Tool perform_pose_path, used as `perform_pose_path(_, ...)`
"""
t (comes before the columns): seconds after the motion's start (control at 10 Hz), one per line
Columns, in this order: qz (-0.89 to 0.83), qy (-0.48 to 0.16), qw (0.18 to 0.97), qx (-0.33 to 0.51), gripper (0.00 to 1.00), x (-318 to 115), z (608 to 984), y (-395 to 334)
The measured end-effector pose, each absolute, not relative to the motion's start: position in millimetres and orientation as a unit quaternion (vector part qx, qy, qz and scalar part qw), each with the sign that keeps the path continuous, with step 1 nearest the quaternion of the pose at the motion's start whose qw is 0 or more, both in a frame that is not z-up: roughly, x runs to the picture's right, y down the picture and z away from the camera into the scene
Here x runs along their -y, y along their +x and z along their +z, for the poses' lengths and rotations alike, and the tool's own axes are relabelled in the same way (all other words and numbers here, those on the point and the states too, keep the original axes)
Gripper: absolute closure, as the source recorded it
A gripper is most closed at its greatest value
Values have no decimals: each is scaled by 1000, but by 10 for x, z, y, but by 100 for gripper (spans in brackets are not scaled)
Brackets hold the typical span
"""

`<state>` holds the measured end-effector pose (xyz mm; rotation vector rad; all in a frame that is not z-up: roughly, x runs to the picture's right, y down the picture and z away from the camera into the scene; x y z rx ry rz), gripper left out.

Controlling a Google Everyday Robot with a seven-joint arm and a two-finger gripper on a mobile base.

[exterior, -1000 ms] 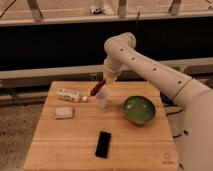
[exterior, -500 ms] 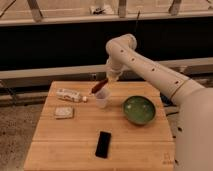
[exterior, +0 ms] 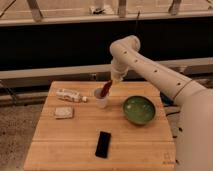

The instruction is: Place the pepper in the ceramic cup

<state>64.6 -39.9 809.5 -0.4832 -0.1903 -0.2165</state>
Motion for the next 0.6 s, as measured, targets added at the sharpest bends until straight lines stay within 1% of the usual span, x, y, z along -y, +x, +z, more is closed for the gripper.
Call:
perform_pose_path(0.4,-129,-230,959,105,21,339,8016,578)
perform_pose_path(0.6,-142,-232,956,110,35,277,8016,467)
